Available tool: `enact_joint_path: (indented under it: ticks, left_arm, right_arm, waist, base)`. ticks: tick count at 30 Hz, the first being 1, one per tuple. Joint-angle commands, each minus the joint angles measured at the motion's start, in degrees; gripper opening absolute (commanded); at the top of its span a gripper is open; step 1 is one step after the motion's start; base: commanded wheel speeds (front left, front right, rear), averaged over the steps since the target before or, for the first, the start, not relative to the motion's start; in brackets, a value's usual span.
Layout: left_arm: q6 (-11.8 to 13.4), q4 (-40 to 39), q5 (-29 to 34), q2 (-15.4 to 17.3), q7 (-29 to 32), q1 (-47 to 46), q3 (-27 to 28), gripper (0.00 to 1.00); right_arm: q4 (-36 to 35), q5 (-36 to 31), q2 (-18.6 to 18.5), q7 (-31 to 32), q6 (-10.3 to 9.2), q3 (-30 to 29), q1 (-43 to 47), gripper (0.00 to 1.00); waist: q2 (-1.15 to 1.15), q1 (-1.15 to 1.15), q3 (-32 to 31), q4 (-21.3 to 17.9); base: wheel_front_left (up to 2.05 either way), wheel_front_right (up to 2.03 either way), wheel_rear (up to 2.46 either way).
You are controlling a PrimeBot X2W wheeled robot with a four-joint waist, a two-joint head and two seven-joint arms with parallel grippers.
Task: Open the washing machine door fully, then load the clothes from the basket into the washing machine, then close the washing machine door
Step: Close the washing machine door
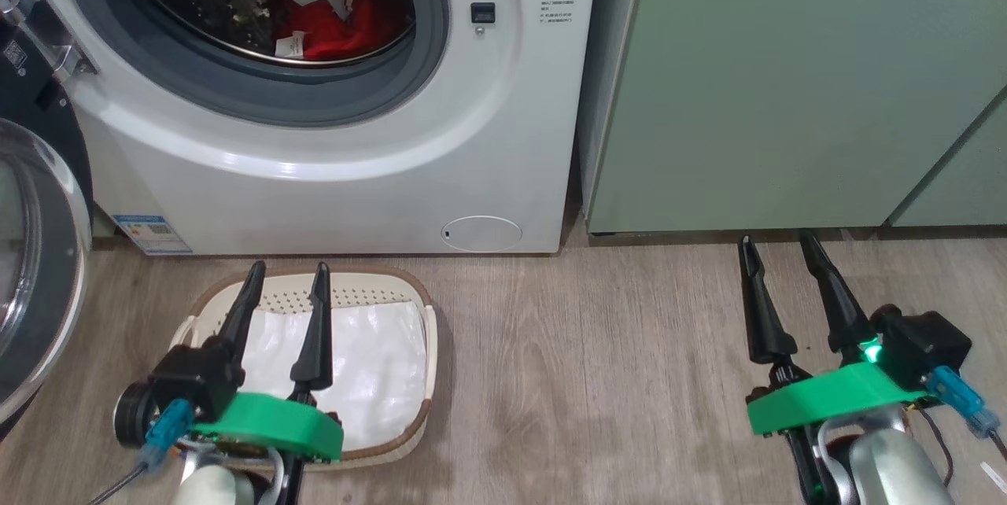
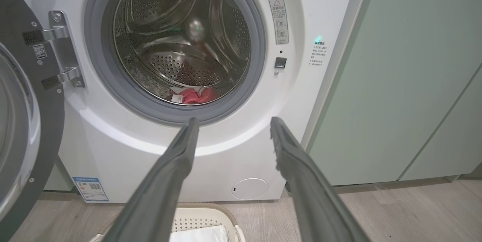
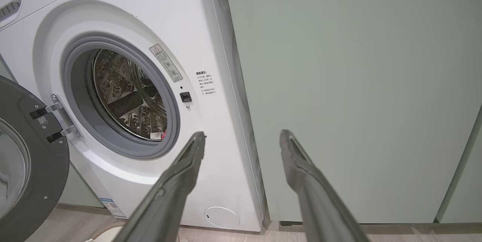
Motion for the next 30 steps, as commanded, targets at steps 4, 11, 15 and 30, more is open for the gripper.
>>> enact_joint_path:
  ticks: [4,11,15,30]
  left_arm:
    - [0.47,-1.77,-0.66,-0.08,-0.56,-2.5,2.04,1.0]
    - [0.57,-1.89,-0.61,-0.08,-0.56,-2.42,2.13,1.0]
    - [0.64,-1.89,-0.61,-0.08,-0.56,-2.34,2.14,1.0]
    - [0.73,-0.66,-0.52,-0.08,-0.56,-2.7,1.96,1.0]
  right_arm:
    - [-1.89,0.27,-0.11,-0.53,0.0,1.41,-1.46,1.0]
    - [-1.74,0.24,-0.11,-0.53,0.0,1.5,-1.4,1.0]
    - [-1.66,0.3,-0.11,-0.53,0.0,1.63,-1.44,1.0]
    - [-1.0,-0.28,-0.11,-0.53,0.0,1.83,-1.59,1.0]
  waist:
    - [0.0,0.0,-0.1,0.23]
    - [0.0,0.0,-0.28,0.33]
    - [0.0,0.0,-0.3,0.32]
    - [0.0,0.0,-0.08,0.81]
  base:
    - [-0.87,0.68,0.19]
    - [-1.67,1.45,0.23]
    - [-2.24,2.01,0.22]
    - [-2.01,1.86,0.15]
